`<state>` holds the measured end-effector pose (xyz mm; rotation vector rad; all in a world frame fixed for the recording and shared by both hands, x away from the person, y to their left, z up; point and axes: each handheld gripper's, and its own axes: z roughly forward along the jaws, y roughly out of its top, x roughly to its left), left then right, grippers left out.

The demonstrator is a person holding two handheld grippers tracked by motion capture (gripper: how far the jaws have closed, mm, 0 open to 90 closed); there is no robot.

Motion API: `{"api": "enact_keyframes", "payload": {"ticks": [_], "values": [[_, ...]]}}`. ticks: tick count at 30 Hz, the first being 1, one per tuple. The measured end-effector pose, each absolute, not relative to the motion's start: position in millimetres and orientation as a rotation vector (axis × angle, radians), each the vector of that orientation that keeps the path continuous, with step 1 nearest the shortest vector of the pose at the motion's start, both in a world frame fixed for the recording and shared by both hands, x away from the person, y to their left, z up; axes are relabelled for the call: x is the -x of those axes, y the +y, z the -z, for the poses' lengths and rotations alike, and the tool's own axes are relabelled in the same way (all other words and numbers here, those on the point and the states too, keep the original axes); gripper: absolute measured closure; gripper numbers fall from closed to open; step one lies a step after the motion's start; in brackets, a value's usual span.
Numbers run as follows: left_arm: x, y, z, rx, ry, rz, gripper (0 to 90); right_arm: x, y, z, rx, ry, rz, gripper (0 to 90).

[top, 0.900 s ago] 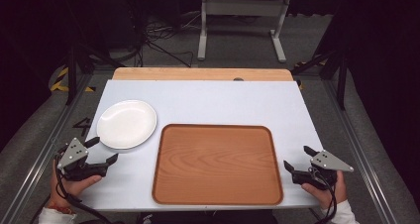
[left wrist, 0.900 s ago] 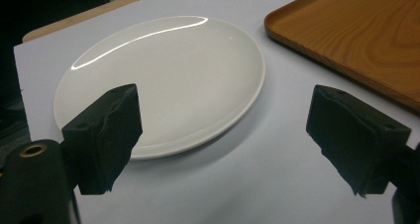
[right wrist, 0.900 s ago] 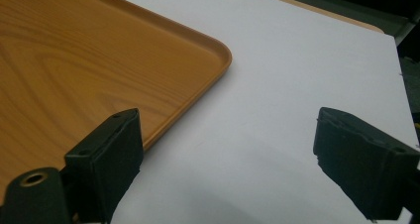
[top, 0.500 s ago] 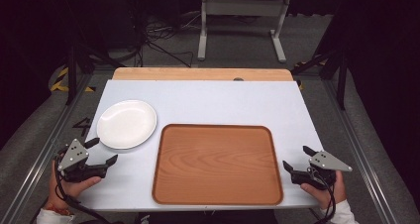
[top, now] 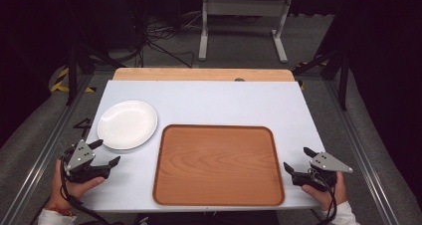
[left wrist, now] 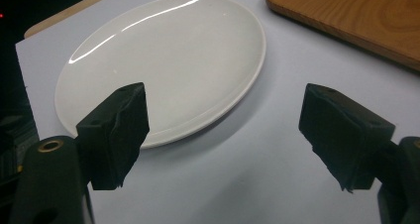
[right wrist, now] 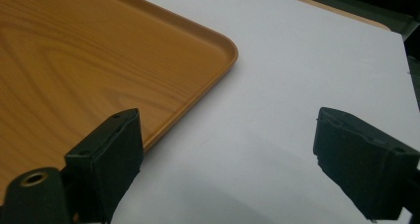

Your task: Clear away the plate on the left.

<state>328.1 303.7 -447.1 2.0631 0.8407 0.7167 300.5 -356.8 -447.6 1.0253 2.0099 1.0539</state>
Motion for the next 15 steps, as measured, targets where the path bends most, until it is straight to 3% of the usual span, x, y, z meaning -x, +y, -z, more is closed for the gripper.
{"api": "enact_keyframes", "payload": {"ticks": [15], "values": [[-349, 280, 445, -2.302, 0.774, -0.864, 29.6, -301, -355, 448, -1.021, 2.014, -1.049, 12.6]]}}
